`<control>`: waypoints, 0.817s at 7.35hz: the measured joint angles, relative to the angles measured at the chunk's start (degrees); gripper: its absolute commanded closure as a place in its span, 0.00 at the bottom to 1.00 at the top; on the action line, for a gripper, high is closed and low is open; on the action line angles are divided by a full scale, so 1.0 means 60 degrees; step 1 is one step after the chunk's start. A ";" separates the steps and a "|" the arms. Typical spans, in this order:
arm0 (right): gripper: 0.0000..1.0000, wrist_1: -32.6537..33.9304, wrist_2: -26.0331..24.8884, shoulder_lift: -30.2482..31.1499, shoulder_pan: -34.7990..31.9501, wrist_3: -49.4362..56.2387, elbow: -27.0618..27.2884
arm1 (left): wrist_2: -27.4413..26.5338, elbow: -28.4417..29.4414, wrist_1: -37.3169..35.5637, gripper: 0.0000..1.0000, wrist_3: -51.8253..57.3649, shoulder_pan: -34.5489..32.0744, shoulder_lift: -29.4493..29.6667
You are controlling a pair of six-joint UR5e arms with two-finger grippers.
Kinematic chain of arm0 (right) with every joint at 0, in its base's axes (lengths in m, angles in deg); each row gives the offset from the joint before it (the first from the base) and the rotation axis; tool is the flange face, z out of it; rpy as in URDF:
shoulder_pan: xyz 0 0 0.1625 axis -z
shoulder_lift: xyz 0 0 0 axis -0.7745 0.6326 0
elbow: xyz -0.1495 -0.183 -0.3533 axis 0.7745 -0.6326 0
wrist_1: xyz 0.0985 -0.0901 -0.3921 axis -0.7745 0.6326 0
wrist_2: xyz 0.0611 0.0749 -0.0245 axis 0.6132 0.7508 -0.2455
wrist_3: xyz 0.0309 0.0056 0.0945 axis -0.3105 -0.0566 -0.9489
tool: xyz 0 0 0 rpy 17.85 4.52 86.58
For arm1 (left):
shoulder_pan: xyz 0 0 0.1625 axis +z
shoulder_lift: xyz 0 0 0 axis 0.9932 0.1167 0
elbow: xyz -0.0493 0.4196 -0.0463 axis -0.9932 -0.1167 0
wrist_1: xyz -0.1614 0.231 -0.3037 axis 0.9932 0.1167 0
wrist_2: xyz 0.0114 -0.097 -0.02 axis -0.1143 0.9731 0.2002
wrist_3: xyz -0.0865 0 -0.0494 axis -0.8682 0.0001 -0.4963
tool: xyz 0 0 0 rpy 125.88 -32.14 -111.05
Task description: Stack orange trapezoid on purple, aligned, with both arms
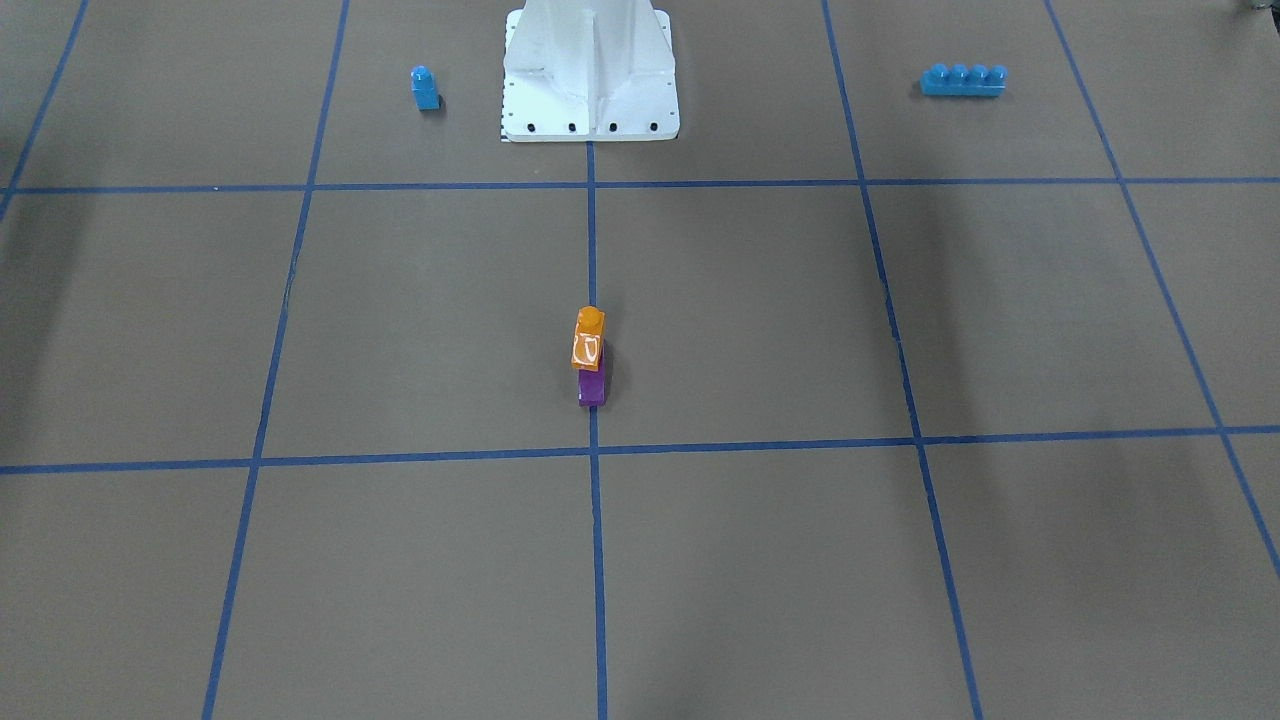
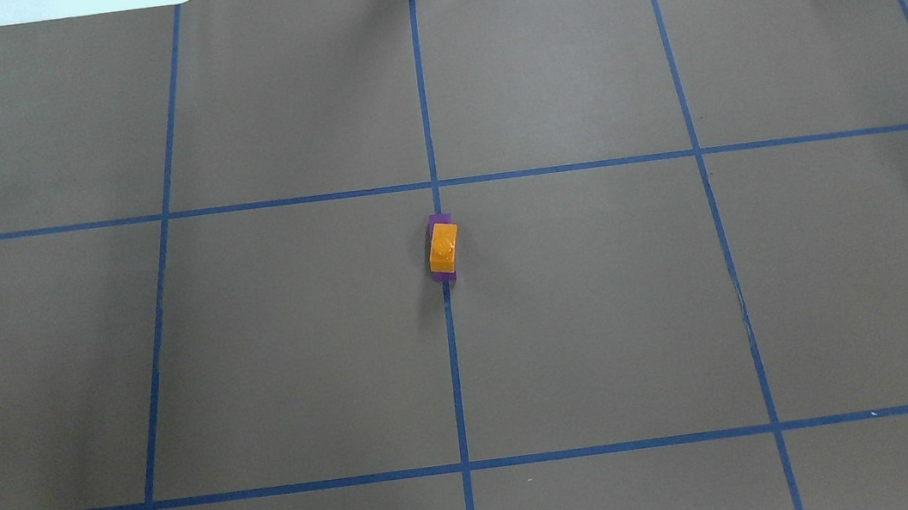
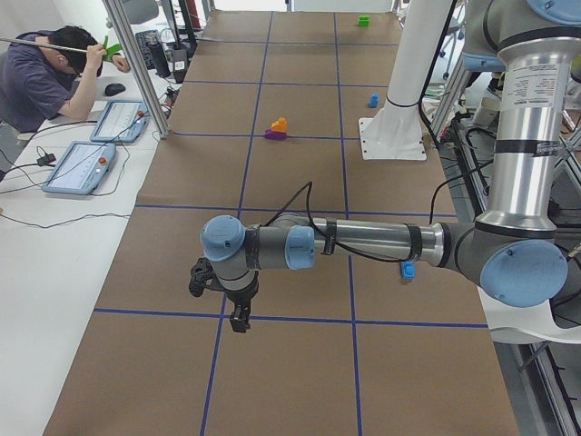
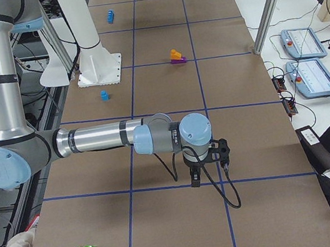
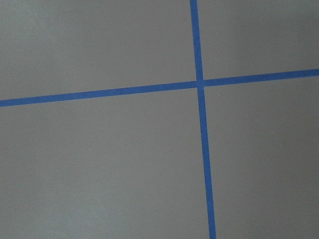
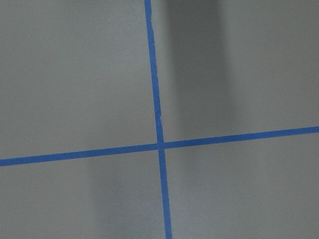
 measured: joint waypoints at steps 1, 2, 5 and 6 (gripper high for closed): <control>0.00 0.0002 -0.0009 -0.0002 0.0002 -0.0111 -0.0137 | -0.0004 -0.0001 -0.0003 0.00 -0.0013 0.0000 0.0016; 0.00 -0.0001 -0.0025 -0.0003 0.0002 -0.0332 -0.0235 | -0.0009 -0.0001 -0.0005 0.00 -0.0019 0.0000 0.0028; 0.00 -0.0096 -0.0051 -0.0004 0.0002 -0.0549 -0.0431 | -0.0044 0.0007 -0.0021 0.00 -0.0434 0.0002 0.0083; 0.00 -0.0108 -0.0053 -0.0013 0.0002 -0.0542 -0.0437 | -0.0052 0.0011 -0.0019 0.00 -0.0869 0.0008 0.0119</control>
